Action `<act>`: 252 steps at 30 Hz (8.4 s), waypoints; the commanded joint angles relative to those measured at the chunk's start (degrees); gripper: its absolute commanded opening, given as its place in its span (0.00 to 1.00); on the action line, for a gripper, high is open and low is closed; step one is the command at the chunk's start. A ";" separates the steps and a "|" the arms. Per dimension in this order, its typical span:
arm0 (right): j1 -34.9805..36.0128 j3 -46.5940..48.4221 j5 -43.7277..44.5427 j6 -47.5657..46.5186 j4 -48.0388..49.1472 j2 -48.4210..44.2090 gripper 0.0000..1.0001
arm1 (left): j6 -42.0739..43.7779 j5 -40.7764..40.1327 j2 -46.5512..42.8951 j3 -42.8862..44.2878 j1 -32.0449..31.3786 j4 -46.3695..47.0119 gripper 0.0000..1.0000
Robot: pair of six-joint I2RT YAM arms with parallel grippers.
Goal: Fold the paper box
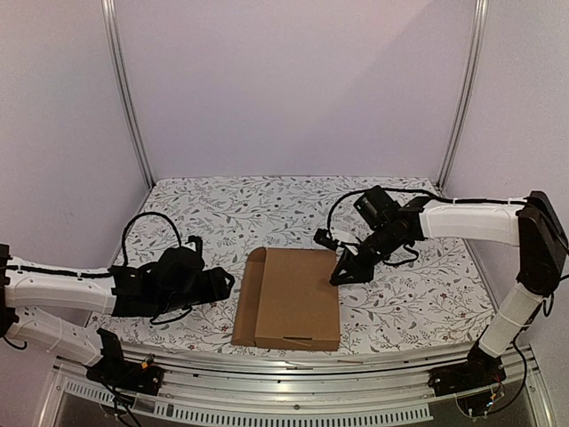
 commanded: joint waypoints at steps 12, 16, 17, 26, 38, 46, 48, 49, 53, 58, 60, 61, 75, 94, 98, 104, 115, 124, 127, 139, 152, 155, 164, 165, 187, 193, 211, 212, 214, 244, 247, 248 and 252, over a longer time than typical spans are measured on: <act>-8.75 -2.04 -9.28 16.21 1.98 11.21 0.15 | -2.07 -2.09 0.87 0.00 0.64 -3.97 0.72; -9.99 -2.61 -9.43 15.51 1.60 12.30 0.15 | -1.14 -1.02 3.03 -0.62 0.61 -0.19 0.74; -10.17 -2.52 -9.47 15.57 1.48 12.54 0.15 | -0.90 -0.61 3.69 -0.61 0.65 1.01 0.74; -15.71 -2.29 -9.89 17.74 1.34 13.53 0.15 | -1.10 -2.09 11.05 -0.89 2.74 3.91 0.69; -22.95 -2.98 -9.88 20.48 2.19 14.83 0.14 | 6.24 11.87 32.71 8.91 5.31 15.56 0.61; -30.14 -3.86 -11.55 21.18 1.89 16.25 0.14 | 8.03 13.85 35.63 12.22 5.40 17.15 0.60; -30.90 -3.69 -12.08 21.14 1.88 16.78 0.14 | 8.14 14.16 35.60 12.31 5.36 17.51 0.60; -31.30 -3.71 -12.34 21.19 1.90 17.09 0.14 | 8.12 14.30 35.65 12.31 5.33 17.53 0.61; -31.88 -3.95 -14.68 20.68 1.60 16.49 0.15 | 7.80 15.20 35.95 11.92 5.22 18.53 0.61; -31.90 -4.23 -20.29 18.56 1.94 7.48 0.16 | 8.03 15.24 35.31 11.79 4.77 18.98 0.60; -31.80 -4.35 -21.07 17.10 1.59 5.14 0.17 | 8.06 15.18 35.15 11.83 4.50 19.02 0.60; -31.90 -4.30 -20.76 16.60 1.24 4.26 0.17 | 8.01 15.29 35.14 11.89 4.38 19.13 0.60; -31.90 -2.46 -17.31 15.42 -2.25 8.30 0.16 | 8.48 15.61 34.62 11.69 3.56 18.77 0.60; -34.78 -1.48 -3.30 18.25 -5.96 12.05 0.15 | 8.87 15.25 35.68 12.84 3.56 16.67 0.60; -34.76 -0.80 -1.83 17.97 -7.07 12.30 0.15 | 8.92 16.42 37.36 13.93 3.56 17.32 0.61; -34.74 -0.32 -3.75 16.93 -7.38 12.66 0.15 | 10.60 20.82 43.66 20.12 2.85 26.47 0.60; -34.78 -2.34 -13.15 17.30 -5.23 11.57 0.18 | 14.35 24.66 54.57 42.19 1.36 25.05 0.60; -30.28 -4.15 -19.87 19.50 -4.11 14.94 0.20 | 16.72 23.18 50.96 42.80 1.32 20.47 0.60; -28.06 -4.47 -19.56 18.83 -5.11 14.94 0.23 | 17.16 23.18 49.31 42.09 1.19 19.74 0.60; -17.61 -5.07 -26.31 20.52 -1.04 16.94 0.28 | 22.48 15.82 37.50 37.33 1.27 11.16 0.61; -4.79 -1.96 -32.54 23.72 1.93 24.78 0.31 | 25.26 9.11 26.46 32.55 3.28 0.16 0.64; -3.13 -1.99 -32.20 23.42 2.10 24.91 0.32 | 26.26 10.63 26.82 32.68 4.44 1.03 0.65; 0.55 -1.75 -32.79 23.78 2.61 25.79 0.36 | 30.82 15.79 35.47 41.47 10.00 0.14 0.65; 0.85 -1.62 -32.92 23.77 2.63 25.79 0.37 | 31.23 16.32 36.47 42.58 10.71 0.10 0.65; -17.16 23.76 -7.84 -4.99 -25.33 5.50 0.55 | 32.27 12.94 29.22 45.20 16.67 -8.05 0.64; -17.29 38.85 -3.36 -9.86 -23.52 8.79 0.60 | 24.89 -0.52 6.76 30.26 6.77 -15.74 0.63; -21.51 53.76 -9.80 18.89 1.63 38.23 0.48 | 10.48 -12.09 10.68 12.32 -22.72 -9.08 0.59; -20.87 53.93 -10.17 19.77 2.46 39.75 0.48 | 10.18 -12.34 11.68 12.13 -22.70 -7.59 0.59; -18.93 54.43 -11.36 21.03 4.00 41.86 0.48 | 8.35 -13.99 13.23 11.87 -22.65 -6.42 0.59; -14.79 22.30 -17.18 17.40 4.94 26.34 0.48 | -4.95 -23.90 13.06 12.79 -17.01 -10.09 0.66; -15.48 18.81 -16.73 13.92 -0.69 22.55 0.48 | -9.90 -24.45 7.55 10.22 -18.22 -16.94 0.65; -15.89 17.54 -16.49 12.32 -1.77 21.64 0.48 | -10.78 -24.38 5.17 9.01 -19.22 -18.80 0.65; -18.42 15.52 -15.11 9.26 -3.81 18.40 0.49 | -8.65 -23.72 -1.78 4.81 -26.58 -19.03 0.58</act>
